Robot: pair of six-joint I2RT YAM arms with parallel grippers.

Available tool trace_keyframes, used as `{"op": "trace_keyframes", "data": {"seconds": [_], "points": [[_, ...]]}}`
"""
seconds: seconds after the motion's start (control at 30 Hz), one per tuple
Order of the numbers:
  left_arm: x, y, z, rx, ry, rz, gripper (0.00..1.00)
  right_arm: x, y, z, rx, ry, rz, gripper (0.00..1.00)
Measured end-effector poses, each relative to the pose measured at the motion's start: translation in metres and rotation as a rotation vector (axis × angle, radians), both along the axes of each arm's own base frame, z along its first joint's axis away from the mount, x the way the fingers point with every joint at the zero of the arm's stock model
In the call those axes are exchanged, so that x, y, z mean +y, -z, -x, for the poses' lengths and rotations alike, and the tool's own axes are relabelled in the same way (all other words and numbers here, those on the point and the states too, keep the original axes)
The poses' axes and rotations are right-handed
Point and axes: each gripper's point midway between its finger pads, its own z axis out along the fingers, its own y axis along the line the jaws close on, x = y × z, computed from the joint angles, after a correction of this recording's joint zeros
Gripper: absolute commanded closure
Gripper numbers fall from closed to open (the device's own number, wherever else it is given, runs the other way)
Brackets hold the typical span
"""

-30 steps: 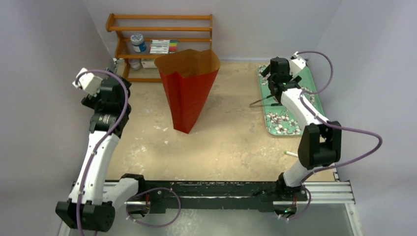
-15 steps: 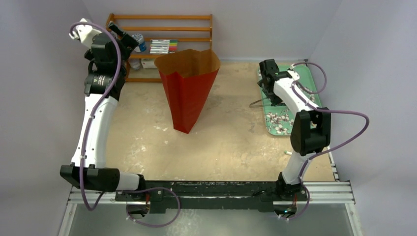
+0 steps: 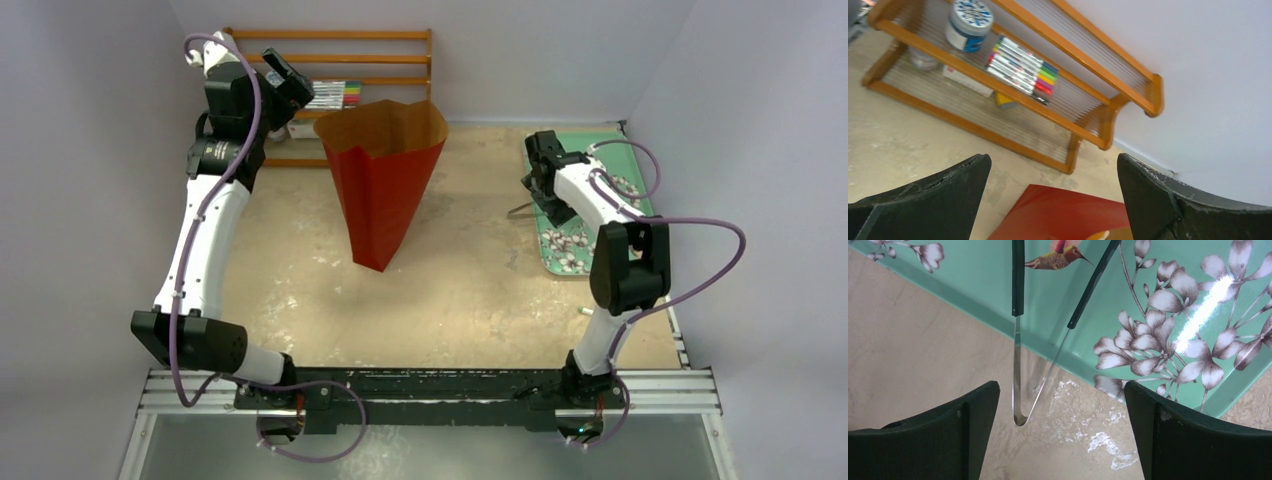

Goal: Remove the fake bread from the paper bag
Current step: Adjust the paper bag at the center of the board.

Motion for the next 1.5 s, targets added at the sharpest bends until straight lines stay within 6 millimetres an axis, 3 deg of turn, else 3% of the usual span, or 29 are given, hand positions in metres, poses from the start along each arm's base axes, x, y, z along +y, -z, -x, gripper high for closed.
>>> {"op": "trace_keyframes", "data": {"seconds": [0.27, 0.4, 0.7, 1.03, 1.5], "points": [[-0.025, -0.023, 0.006, -0.042, 0.133, 0.008, 0.03, -0.001, 0.01, 0.001, 0.028, 0.002, 0.008, 0.02], [-0.032, -0.023, 0.015, -0.03, 0.174, -0.001, 0.06, -0.001, 0.011, 0.001, 0.033, 0.004, 0.011, 0.02], [-0.055, -0.007, 0.041, 0.056, 0.293, -0.068, 0.09, -0.001, 0.005, -0.004, 0.016, 0.005, 0.012, 0.02], [-0.065, 0.008, 0.057, 0.123, 0.348, -0.125, 0.12, -0.001, 0.005, -0.004, 0.016, 0.006, 0.014, 0.02], [-0.078, 0.041, 0.052, 0.223, 0.337, -0.237, 0.3, -0.004, 0.001, -0.003, 0.015, -0.003, 0.041, 0.03]]}}
